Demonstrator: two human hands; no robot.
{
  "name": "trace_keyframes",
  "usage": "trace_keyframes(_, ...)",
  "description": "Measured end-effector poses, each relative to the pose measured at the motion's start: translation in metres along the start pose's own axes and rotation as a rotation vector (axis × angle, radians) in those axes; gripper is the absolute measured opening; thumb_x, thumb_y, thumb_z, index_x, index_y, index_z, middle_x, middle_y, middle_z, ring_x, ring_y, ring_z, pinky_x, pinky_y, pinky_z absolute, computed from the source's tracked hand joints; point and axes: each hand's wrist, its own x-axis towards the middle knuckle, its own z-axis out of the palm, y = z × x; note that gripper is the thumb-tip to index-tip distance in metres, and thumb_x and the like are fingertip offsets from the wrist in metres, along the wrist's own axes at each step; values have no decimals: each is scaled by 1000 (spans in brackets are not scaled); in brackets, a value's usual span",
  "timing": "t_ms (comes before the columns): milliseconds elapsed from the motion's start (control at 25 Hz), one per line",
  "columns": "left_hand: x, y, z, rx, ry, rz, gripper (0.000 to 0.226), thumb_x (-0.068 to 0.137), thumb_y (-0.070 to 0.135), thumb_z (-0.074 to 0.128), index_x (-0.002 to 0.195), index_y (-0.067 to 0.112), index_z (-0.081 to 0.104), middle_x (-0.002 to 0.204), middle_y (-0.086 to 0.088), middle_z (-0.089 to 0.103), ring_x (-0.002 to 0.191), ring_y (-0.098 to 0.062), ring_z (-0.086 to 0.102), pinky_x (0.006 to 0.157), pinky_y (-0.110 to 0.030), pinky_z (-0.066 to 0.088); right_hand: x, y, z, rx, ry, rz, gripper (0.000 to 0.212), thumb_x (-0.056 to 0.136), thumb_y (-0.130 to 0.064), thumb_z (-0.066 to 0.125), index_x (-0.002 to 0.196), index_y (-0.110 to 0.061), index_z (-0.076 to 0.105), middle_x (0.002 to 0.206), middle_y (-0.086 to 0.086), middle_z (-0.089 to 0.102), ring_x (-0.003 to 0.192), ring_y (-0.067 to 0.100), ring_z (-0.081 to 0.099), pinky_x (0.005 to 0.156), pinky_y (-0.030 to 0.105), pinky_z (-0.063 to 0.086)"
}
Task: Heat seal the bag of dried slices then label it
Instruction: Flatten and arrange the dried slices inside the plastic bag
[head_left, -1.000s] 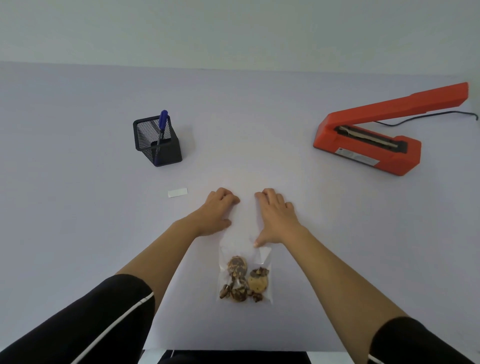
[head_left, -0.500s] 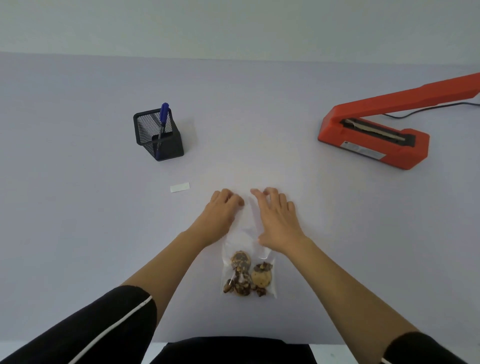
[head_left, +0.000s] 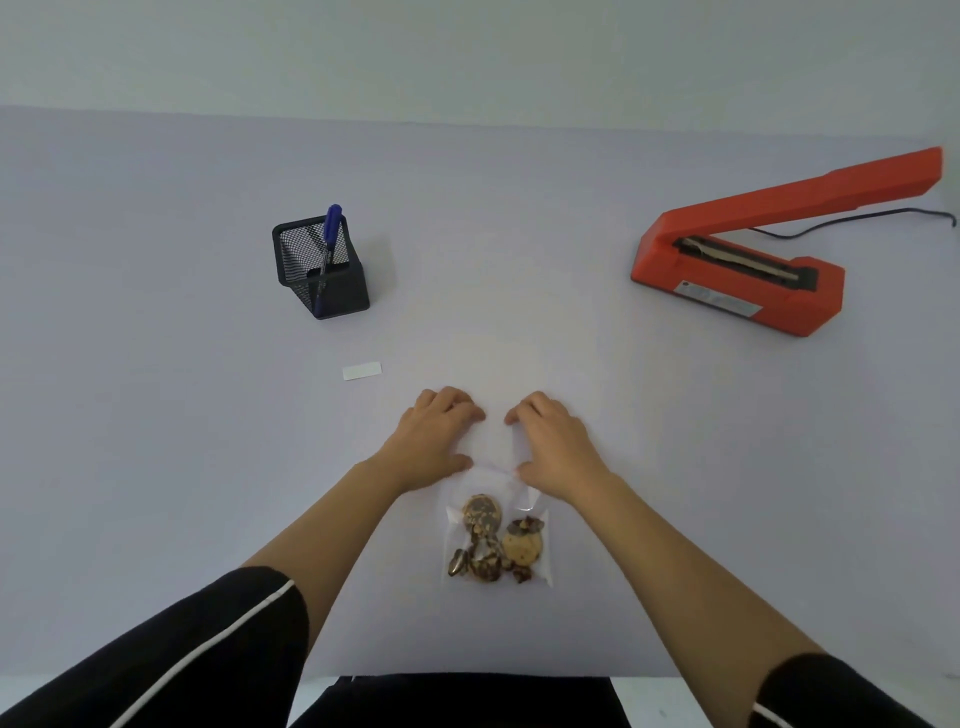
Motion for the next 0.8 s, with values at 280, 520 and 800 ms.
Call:
trace_keyframes(280,28,7,-20,104,-177,-147,115,62,36,81,147,21,6,149,1,7,132,-30,16,106,-46,28,31,-3,-26,-192,-183,132,123,51,-40,88,143,-17,9,145,6,12,131,28,22,104,44,30)
trace_keyframes(520,17,12,-9,65,-69,-129,97,67,23,76,143,24,16,141,-4,18,122,-29,25,98,-41,33,19,-6,-18,-143,-114,149,123,58,-31,86,146,-20,0,149,11,7,134,31,18,107,43,27)
trace_keyframes(800,-24,0,34,-43,132,79,14,89,11,55,99,9,65,101,-8,57,94,-28,45,87,-40,43,-27,-1,28,142,106,-31,19,85,2,54,99,-10,60,98,6,60,91,24,55,79,34,46)
